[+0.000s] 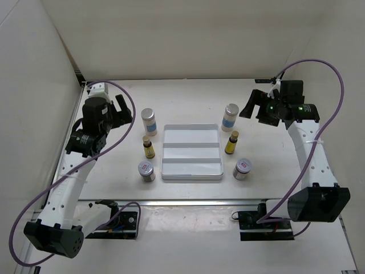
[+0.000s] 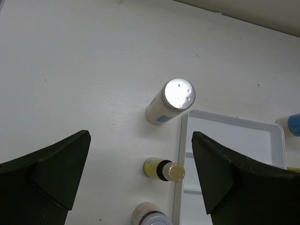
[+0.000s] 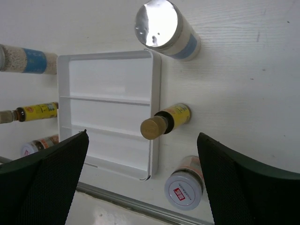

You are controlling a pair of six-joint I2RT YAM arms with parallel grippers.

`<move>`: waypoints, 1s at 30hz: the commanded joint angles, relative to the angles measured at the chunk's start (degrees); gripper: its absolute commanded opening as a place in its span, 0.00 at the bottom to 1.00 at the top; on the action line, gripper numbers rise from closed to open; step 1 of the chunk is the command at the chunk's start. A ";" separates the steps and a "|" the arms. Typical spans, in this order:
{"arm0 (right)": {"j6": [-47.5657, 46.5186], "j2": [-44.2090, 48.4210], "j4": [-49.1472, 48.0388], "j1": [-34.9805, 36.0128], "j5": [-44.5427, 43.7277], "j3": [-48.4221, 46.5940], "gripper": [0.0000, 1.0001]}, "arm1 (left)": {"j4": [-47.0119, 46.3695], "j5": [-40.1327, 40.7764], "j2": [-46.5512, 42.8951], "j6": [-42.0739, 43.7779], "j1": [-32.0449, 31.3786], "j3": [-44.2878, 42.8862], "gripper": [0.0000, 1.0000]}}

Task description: Organize the condiment bottles

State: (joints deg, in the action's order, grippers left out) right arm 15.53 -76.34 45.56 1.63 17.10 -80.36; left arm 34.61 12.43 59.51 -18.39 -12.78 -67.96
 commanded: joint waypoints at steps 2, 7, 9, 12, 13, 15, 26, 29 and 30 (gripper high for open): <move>0.91 4.26 6.44 0.04 -9.09 1.78 1.00 | 0.37 -1.88 -3.16 -3.84 -0.14 3.71 1.00; 1.96 7.33 14.10 0.04 -12.97 4.94 1.00 | 0.37 -3.28 -3.69 -2.45 -0.93 6.60 1.00; 1.18 9.62 18.31 0.04 -12.97 7.22 1.00 | 0.90 -1.89 -5.01 -1.91 -1.98 7.67 1.00; -0.23 14.19 19.21 0.04 -11.40 11.52 1.00 | 1.42 1.19 -5.89 -1.91 -3.92 9.25 1.00; -0.76 14.98 20.35 0.04 -10.69 12.41 1.00 | 1.42 2.68 -6.41 -1.91 -4.45 9.95 1.00; -0.76 15.51 21.58 3.19 -10.69 13.64 1.00 | 3.44 4.53 -5.81 -1.91 -4.45 9.96 1.00; 6.36 10.78 23.35 8.13 -17.19 15.93 1.00 | 5.29 4.54 -4.67 -2.44 -4.45 11.98 1.00; 8.71 6.03 23.35 8.74 -17.19 15.93 1.00 | 5.29 4.54 -4.66 -1.91 -4.97 11.98 1.00; 9.77 4.46 23.35 10.92 -17.19 15.93 1.00 | 5.29 4.54 -4.66 -1.91 -4.98 11.98 1.00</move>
State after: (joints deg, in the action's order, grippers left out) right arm 21.71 -69.34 68.05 10.41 1.02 -64.86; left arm 39.94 15.90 55.13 -20.45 -17.19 -55.94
